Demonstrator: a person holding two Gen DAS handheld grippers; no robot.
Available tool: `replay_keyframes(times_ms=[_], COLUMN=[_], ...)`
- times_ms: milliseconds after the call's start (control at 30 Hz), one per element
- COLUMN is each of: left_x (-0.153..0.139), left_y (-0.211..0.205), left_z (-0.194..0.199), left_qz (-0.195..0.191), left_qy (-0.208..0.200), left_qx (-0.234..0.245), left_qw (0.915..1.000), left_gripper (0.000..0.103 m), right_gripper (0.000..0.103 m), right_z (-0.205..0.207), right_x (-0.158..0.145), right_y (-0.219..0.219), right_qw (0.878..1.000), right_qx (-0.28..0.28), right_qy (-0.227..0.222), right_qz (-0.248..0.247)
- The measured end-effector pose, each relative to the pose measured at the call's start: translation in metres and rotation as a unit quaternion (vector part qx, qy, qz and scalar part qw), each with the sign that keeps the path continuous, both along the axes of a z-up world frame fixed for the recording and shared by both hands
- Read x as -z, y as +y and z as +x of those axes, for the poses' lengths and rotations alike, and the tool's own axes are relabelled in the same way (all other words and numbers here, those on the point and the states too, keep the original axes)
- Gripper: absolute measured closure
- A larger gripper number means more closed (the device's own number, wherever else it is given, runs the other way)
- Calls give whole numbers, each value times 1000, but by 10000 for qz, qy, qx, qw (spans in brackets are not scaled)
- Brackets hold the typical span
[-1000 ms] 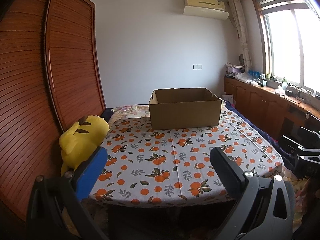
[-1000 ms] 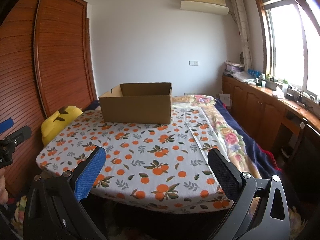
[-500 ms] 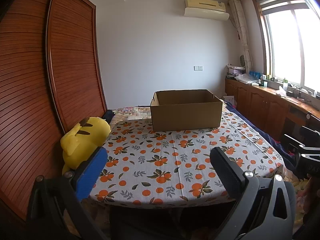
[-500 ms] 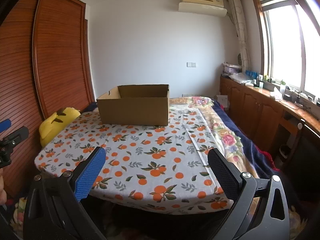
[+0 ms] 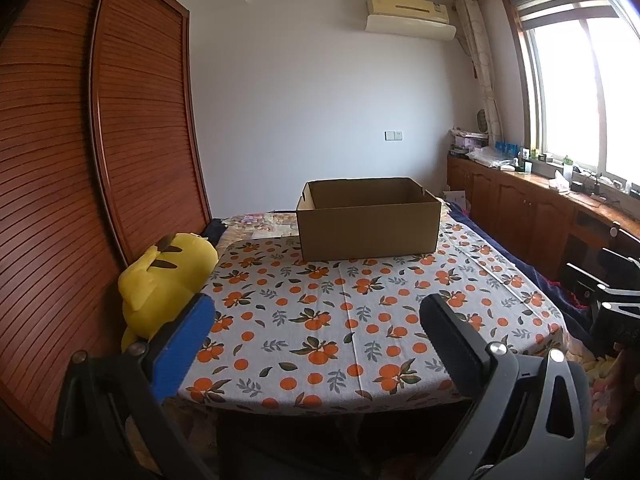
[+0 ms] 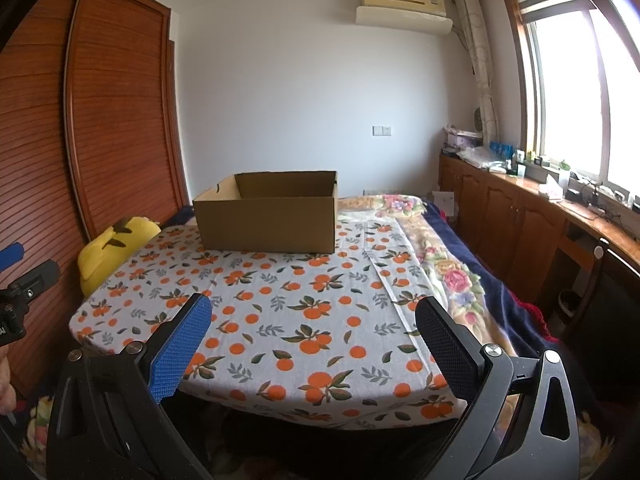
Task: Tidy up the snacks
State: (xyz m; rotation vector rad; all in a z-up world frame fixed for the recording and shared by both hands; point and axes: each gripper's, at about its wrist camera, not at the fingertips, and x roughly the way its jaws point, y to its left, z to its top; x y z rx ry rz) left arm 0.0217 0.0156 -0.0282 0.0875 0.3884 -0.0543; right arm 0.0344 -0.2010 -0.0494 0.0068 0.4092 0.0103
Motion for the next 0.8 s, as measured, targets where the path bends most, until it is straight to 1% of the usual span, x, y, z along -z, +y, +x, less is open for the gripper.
replay_keyframes(times_ms=[800], left_x=[1], left_y=[-1], left_z=[1], left_qz=[31], left_qy=[-28], left_qx=[0], left_qw=[10000], left_gripper=[0], right_gripper=[0], right_z=[1], right_x=[-1], right_y=[1], right_qw=[10000], right_qx=[37], right_qy=[-5], right_qz=[3])
